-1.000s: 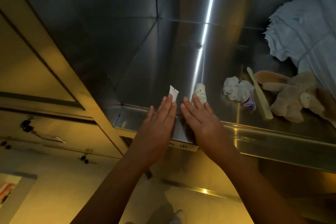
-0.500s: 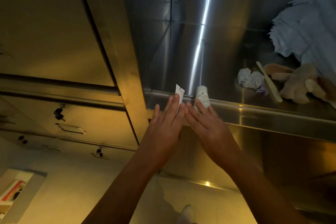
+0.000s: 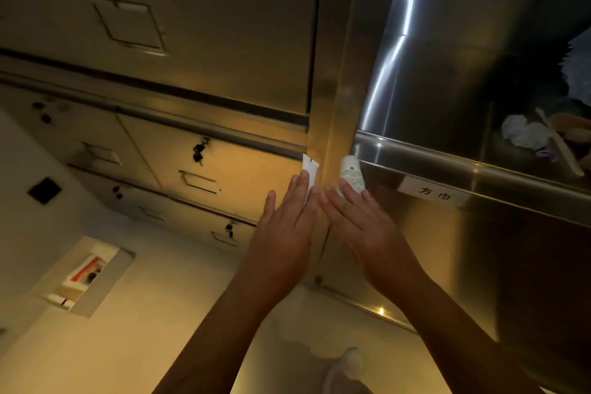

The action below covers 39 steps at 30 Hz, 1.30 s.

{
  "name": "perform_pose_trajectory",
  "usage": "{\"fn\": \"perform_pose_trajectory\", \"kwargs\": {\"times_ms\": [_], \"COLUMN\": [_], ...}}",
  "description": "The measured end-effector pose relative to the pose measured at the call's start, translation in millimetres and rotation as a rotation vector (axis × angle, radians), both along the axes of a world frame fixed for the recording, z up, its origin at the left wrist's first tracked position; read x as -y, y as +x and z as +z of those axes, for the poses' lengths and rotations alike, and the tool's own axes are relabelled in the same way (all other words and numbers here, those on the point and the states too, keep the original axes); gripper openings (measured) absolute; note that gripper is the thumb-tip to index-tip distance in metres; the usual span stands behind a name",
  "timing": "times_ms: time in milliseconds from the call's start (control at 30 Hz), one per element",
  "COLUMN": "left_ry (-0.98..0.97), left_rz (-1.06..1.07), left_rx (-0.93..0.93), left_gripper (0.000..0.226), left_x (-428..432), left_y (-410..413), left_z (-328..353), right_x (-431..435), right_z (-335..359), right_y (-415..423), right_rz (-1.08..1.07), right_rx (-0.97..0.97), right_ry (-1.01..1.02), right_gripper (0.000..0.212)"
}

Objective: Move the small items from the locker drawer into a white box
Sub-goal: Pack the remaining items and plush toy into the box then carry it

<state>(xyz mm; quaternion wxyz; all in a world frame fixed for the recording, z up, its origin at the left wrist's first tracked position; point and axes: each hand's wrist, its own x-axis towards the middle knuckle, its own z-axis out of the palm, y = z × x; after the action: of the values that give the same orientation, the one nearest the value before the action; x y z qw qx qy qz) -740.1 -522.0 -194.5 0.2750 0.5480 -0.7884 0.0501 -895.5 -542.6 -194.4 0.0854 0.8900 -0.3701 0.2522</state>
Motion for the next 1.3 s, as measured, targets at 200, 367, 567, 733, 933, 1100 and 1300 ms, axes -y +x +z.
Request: {"fn": "perform_pose_trajectory", "kwargs": {"times_ms": [200,367,567,733,933,1100,1300], "left_ry": [-0.008,0.029,0.072,0.099,0.117,0.152,0.218], "left_rz": [0.159,0.332,0.523,0.656,0.798,0.949,1.105], "left_rx": [0.010,0.025,0.036,0.037,0.029,0.007,-0.027], "left_gripper": [0.051,0.057,0.059,0.061,0.065,0.066,0.067], "left_x": [-38,-57,-53,-30,10,27,22], "left_y": [67,120,179,235,297,340,385], "left_z": [-2,-10,-19,-18,-2,-2,-7], "right_x": [-8,-6,22,59,111,140,145], "right_z": [0,1,-5,-11,-7,-8,-15], "right_y": [70,130,207,276,358,419,484], "right_rz": [0.156,0.325,0.514,0.593,0.686,0.824,0.972], "right_rx": [0.017,-0.014,0.006,0.009,0.041,0.016,0.010], "right_ry": [0.034,0.059,0.051,0.061,0.090,0.081,0.109], "right_gripper": [0.059,0.065,0.044,0.050,0.066,0.069,0.068]}}
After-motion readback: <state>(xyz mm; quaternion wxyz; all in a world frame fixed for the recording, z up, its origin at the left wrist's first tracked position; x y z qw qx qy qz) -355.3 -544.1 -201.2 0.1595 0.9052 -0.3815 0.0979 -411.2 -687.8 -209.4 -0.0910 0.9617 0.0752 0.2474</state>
